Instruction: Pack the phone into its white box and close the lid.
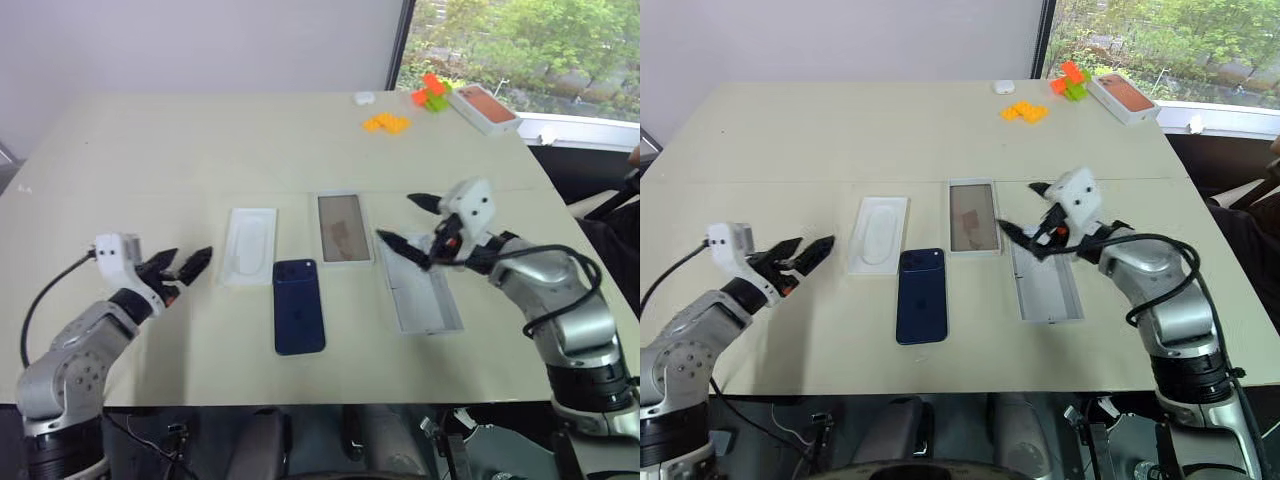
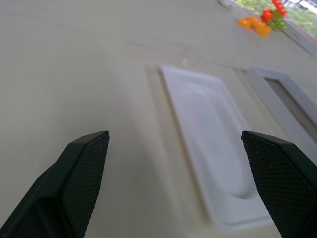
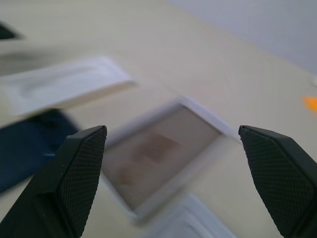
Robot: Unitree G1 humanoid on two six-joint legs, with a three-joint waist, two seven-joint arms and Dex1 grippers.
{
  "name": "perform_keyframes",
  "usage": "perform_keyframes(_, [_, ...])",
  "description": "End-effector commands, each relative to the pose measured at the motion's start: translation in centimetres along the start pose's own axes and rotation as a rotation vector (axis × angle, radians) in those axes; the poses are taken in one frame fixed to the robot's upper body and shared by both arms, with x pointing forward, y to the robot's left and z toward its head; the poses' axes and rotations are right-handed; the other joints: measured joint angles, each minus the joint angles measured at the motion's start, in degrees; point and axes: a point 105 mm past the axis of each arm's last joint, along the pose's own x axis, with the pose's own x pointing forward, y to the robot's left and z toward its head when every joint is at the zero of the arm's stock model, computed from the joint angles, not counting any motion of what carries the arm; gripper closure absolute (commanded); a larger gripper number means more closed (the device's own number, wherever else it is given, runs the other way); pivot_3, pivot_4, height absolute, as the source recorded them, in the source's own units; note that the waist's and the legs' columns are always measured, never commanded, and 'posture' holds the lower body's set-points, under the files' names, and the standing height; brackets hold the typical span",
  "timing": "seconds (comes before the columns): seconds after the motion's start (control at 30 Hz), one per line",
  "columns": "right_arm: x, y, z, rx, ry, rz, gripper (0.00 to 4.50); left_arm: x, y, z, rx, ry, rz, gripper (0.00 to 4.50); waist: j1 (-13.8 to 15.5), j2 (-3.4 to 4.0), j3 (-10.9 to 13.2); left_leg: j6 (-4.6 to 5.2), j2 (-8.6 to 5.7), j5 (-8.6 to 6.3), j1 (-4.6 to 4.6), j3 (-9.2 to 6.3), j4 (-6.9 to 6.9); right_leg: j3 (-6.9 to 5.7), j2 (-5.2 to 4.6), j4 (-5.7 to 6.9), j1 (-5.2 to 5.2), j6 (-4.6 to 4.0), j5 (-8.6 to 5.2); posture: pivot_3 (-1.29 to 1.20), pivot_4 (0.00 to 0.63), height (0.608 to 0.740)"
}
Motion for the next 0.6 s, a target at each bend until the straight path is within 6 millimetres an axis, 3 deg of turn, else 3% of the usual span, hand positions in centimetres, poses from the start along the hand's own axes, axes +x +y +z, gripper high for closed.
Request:
perform_keyframes(0.03, [0.4,2.9,1.2,-0.108,-0.017,0.119,0.04,0.4,-0.9,-0.7,-0.056,0.077,-0.008,0.00,0.00,0.00,0.00,0.00,0.00,0.00,0.00,0.00,0.00,0.00,0.00,0.01,0.00,0.00,0.00,0.00,0.150,0.740])
perform_keyframes(0.3, [0.7,5.4,0.7,-0.125,-0.007,0.202,0.04,0.9,-2.4,-2.7,-0.183,0.175,-0.044,0.00,0.07,-0.01,-0.01,-0.02,-0.11,0.01,0.03,0.01,0.04,-0.01,-0.04,0.01,0.04,-0.01,0.00,0.00,0.150,0.740])
perform_keyframes(0.6, [0.8,5.8,0.3,-0.143,0.000,0.216,0.04,1.2,-3.0,-3.4,-0.277,0.197,-0.045,0.00,0.15,-0.02,-0.03,-0.06,-0.16,0.03,0.06,-0.02,0.07,-0.01,-0.04,0.01,0.10,-0.02,-0.01,0.00,0.150,0.740])
